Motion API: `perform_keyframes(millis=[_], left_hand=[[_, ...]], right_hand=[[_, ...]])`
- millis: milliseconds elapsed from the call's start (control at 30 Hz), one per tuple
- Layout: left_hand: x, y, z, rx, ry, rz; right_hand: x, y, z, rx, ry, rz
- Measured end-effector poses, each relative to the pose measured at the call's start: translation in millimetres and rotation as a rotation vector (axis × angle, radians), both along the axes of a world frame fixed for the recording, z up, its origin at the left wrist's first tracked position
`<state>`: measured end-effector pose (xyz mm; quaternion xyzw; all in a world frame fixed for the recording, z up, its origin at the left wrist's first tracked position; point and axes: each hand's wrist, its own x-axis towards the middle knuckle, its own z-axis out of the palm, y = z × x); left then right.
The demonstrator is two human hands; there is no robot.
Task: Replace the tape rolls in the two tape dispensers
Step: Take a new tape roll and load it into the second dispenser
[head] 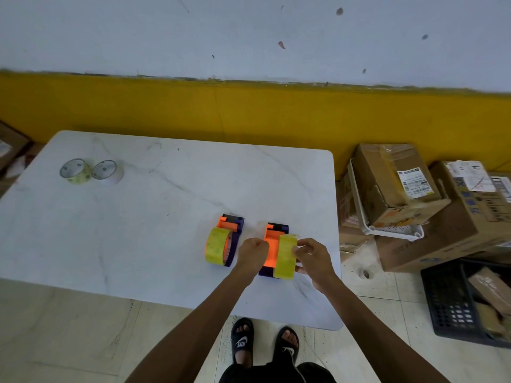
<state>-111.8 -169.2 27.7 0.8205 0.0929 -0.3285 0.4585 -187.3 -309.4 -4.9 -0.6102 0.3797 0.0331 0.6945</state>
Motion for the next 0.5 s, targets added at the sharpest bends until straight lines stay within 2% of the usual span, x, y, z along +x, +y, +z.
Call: perform_keyframes(millis=[233,500], left_hand=[[-1,1,-2,0.022,-0.033,-0.024],[-11,-5,-6,0.012,-0.021,-0.049]], right_hand=[[-1,3,2,-0.033,-0.008,-0.003],[5,22,2,-0.160,0.019,0.027]])
